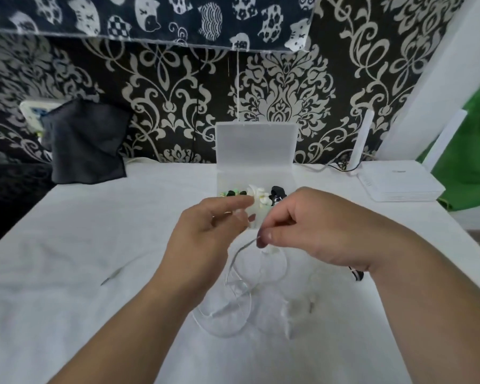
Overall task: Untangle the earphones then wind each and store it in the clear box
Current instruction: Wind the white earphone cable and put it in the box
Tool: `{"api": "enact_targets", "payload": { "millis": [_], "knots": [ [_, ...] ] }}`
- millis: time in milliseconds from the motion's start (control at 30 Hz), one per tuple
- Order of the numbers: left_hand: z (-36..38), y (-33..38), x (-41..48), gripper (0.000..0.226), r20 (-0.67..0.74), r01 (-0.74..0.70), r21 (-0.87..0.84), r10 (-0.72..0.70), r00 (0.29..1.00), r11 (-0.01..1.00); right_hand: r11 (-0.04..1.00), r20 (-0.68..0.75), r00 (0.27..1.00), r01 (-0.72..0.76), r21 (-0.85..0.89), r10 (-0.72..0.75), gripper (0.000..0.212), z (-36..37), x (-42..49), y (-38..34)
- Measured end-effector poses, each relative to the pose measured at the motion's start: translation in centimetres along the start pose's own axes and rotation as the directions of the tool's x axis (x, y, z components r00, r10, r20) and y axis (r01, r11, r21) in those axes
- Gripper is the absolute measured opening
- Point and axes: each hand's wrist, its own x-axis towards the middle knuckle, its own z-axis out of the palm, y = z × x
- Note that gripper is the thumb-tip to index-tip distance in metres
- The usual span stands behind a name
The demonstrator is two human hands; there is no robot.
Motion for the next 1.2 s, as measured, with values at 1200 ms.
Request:
{"api": "enact_targets", "payload": {
  "millis": [1200],
  "knots": [
    [0.7,0.8,-0.6,0.02,0.157,0.014,0.102,-0.03,0.987,0.995,0.648,-0.453,0.823,0.141,0.748,0.344,0.025,-2.2,0.1,1.6]
  ]
}}
